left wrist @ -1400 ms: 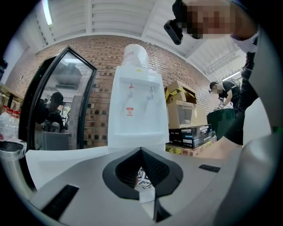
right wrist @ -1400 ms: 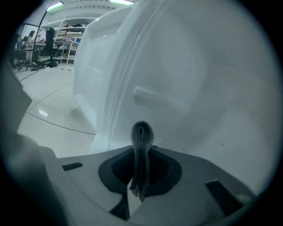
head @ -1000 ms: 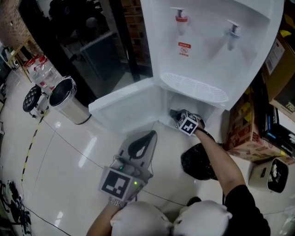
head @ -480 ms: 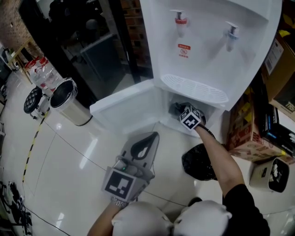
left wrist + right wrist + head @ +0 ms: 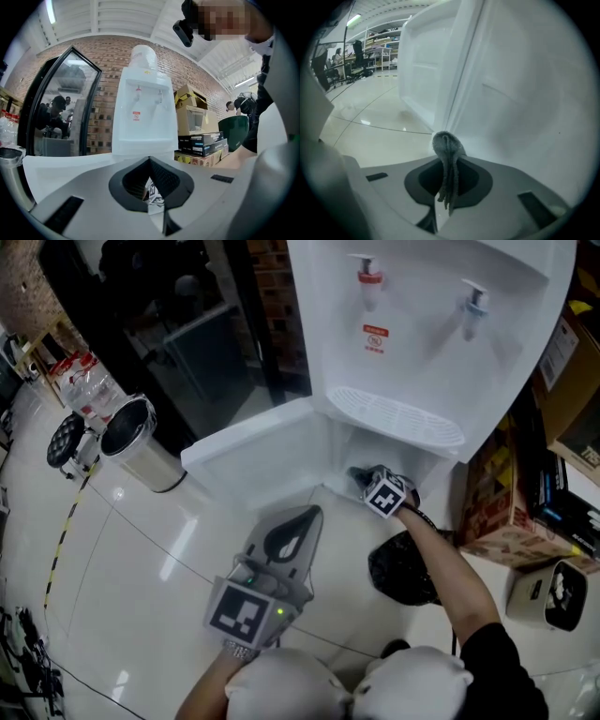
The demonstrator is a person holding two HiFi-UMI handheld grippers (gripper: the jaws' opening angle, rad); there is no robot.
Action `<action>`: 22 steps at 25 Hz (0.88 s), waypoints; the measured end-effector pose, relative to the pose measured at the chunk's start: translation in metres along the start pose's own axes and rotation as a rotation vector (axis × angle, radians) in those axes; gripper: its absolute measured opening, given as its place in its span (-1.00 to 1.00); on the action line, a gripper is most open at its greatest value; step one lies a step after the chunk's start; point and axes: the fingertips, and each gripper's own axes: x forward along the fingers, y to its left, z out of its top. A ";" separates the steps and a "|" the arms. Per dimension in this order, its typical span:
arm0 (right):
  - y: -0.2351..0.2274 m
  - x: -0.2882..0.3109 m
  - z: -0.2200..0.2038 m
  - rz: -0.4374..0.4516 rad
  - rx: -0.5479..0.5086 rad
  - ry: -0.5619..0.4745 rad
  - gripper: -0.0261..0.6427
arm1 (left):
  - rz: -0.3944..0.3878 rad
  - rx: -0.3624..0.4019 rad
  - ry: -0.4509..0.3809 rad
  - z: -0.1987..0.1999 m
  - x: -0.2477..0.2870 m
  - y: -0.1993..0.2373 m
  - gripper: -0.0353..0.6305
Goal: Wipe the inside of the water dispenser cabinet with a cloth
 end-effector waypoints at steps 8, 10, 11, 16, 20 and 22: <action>-0.100 -0.040 0.017 -0.423 0.189 -0.021 -0.85 | -0.013 0.017 0.001 0.002 0.002 -0.005 -0.89; -0.105 -0.030 0.009 -0.430 0.187 0.011 -0.85 | -0.008 0.020 0.004 0.002 0.000 -0.003 -0.89; -0.103 -0.024 0.003 -0.413 0.192 0.027 -0.85 | -0.005 0.020 0.005 0.002 -0.002 -0.002 -0.89; -0.059 0.000 -0.027 -0.232 0.155 0.135 -0.85 | 0.005 0.023 0.009 0.002 -0.005 0.002 -0.89; -0.021 -0.003 -0.025 -0.114 0.153 0.144 -0.85 | -0.010 0.017 0.001 0.003 -0.001 -0.003 -0.89; -0.023 -0.009 -0.018 -0.131 0.174 0.121 -0.85 | -0.020 0.017 -0.002 0.004 0.002 -0.007 -0.89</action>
